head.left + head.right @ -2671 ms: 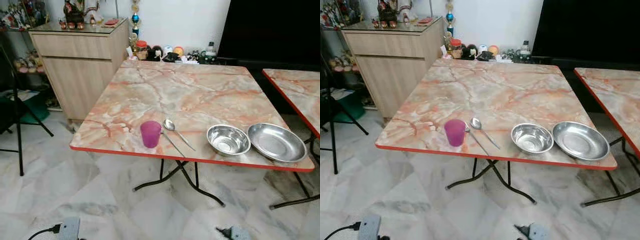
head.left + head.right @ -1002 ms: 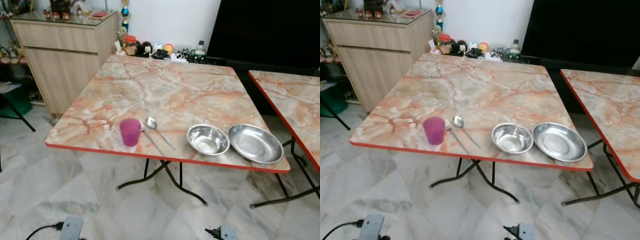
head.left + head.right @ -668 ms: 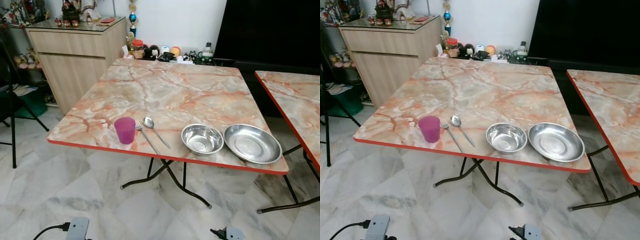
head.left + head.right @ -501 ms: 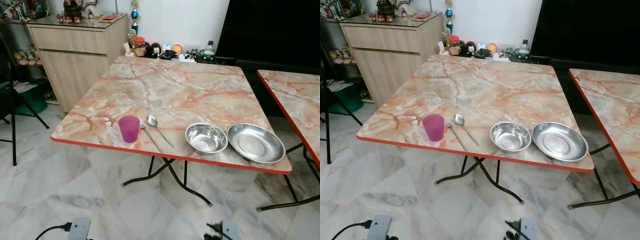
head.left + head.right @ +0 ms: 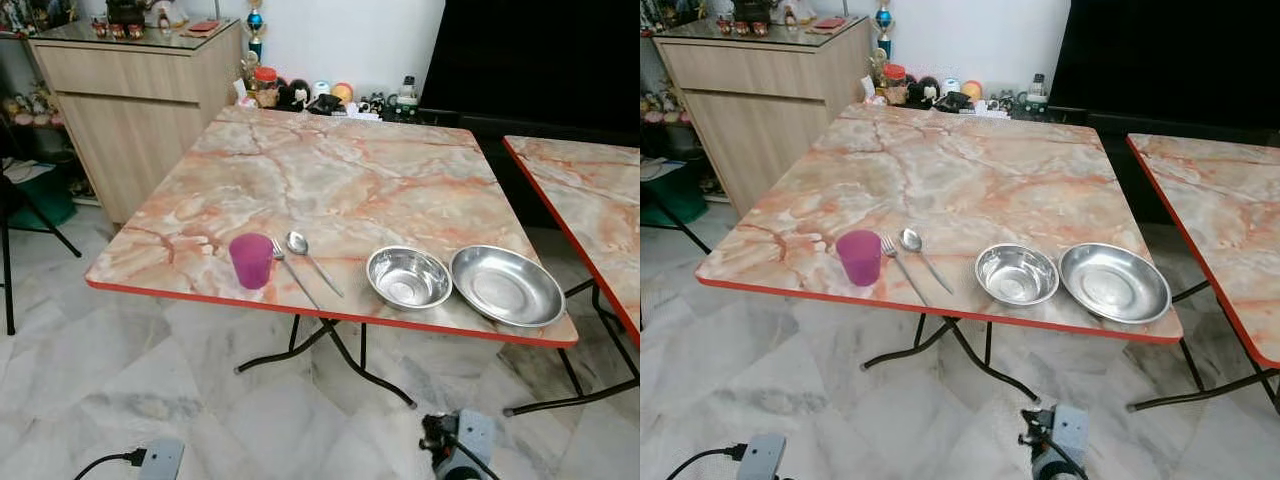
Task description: Setting the table
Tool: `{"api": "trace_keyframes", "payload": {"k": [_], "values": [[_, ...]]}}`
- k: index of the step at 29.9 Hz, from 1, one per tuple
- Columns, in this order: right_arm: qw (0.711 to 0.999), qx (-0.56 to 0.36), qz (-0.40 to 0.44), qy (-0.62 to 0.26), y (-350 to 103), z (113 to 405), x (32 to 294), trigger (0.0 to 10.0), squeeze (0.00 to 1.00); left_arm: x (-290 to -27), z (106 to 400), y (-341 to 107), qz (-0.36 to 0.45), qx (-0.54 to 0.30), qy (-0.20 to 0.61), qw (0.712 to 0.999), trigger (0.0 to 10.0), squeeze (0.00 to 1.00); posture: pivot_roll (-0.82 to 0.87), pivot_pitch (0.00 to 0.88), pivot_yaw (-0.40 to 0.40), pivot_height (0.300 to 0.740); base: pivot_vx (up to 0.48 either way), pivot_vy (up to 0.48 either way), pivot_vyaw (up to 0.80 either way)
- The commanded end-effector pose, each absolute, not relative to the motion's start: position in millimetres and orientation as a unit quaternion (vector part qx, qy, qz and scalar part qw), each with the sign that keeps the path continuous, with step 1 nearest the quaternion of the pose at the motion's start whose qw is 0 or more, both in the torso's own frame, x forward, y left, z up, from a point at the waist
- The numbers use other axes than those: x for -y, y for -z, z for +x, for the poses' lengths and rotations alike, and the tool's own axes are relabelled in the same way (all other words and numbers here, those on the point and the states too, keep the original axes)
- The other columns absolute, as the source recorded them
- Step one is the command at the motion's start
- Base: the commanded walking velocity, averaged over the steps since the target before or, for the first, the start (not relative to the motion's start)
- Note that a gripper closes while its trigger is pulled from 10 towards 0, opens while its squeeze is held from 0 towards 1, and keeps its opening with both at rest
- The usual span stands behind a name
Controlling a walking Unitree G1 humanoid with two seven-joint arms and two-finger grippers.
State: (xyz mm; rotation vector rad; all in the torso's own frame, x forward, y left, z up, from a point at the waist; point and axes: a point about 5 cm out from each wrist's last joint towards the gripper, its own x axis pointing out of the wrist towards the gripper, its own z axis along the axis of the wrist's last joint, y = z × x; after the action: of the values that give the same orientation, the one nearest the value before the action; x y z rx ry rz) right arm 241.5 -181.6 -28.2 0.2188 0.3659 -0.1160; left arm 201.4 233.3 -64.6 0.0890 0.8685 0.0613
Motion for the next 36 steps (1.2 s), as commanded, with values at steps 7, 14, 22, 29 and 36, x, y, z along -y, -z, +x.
{"api": "trace_keyframes", "payload": {"k": [7, 14, 22, 29, 36], "values": [[0.994, -0.063, 0.072, 0.052, -12, 255, 192, 10.0, 0.0, -224, 205, 65, 0.036, -0.415, -0.025, 0.909, 10.0, 0.0, 0.07, 0.066, -0.106, 0.74, 0.0, 0.0, 0.0], [0.996, -0.017, 0.07, 0.048, -36, 254, 190, 10.0, 0.0, -233, 206, 62, 0.052, -0.409, -0.038, 0.91, 10.0, 0.0, 0.07, 0.086, -0.097, 0.74, 0.0, 0.0, 0.0], [0.997, -0.015, 0.075, 0.023, -42, 256, 180, 10.0, 0.0, -244, 197, 63, 0.061, -0.409, -0.051, 0.909, 10.0, 0.0, 0.12, 0.0, -0.105, 0.74, 0.0, -0.085, 0.0], [0.997, -0.007, 0.078, 0.027, -51, 260, 184, 10.0, 0.0, -244, 200, 61, 0.055, -0.402, -0.059, 0.912, 10.0, 0.0, 0.1, 0.025, -0.096, 0.74, 0.0, -0.371, 0.0], [0.996, 0.007, 0.08, 0.035, -65, 268, 189, 10.0, 0.0, -244, 201, 61, 0.057, -0.403, -0.057, 0.912, 10.0, 0.0, 0.1, 0.073, -0.095, 0.74, 0.0, -0.355, 0.0]]}}
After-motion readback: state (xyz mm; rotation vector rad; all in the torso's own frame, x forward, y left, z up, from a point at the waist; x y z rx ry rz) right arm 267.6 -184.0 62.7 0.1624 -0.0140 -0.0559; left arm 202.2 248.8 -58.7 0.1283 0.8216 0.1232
